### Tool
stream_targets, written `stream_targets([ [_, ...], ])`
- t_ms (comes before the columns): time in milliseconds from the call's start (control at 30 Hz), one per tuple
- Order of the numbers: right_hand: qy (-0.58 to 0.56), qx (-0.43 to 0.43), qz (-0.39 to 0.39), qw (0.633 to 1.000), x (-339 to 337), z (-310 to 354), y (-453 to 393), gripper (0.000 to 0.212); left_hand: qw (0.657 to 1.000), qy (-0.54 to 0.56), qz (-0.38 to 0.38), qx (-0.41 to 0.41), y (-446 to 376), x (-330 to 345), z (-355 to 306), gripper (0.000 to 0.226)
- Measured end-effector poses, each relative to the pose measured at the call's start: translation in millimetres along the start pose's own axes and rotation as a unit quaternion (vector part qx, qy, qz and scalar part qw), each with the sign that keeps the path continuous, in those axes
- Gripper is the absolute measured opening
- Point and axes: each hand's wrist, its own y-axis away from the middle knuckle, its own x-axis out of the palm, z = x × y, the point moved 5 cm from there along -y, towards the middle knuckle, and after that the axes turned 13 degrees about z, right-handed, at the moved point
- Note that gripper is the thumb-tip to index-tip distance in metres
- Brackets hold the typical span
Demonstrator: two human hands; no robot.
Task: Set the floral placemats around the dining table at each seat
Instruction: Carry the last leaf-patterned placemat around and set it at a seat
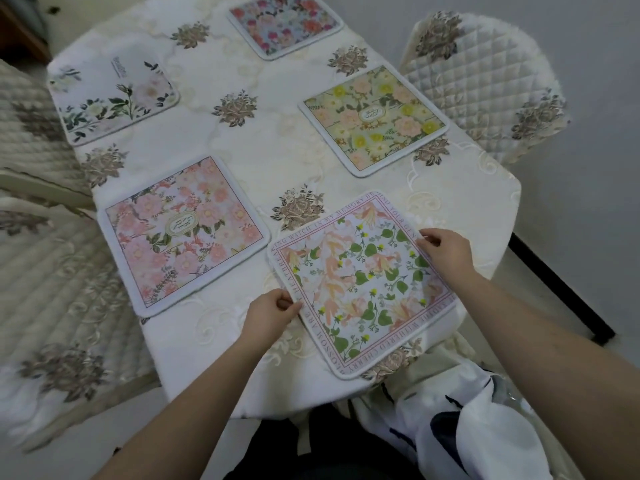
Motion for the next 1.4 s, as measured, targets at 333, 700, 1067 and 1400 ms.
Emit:
stream_targets([
  [333,0.024,-0.013,-0.031,0.999,10.6,-10.4,-7.0,0.040,0.994,-0.063,-0.092,-0.014,9.6,-6.2,0.4,0.026],
  [700,0.178,-0.190,0.077,0.963,99.7,90.9,-18.4,0.051,0.930,-0.254,-0.201,0.176,-37.5,-14.5,-65.9,0.032],
  [1067,0.351,-0.258,0.112,0.893,155.0,107.2,-27.8,0.063,0.891,-0.402,-0.104,0.185,-98.9,25.3,-56.5,0.060],
  [1400,0.354,-0.220,0.095,0.904,131.8,90.1,-43.2,0.066,0.903,-0.386,-0.097,0.161,-92.6,16.4,-50.8,0.065],
])
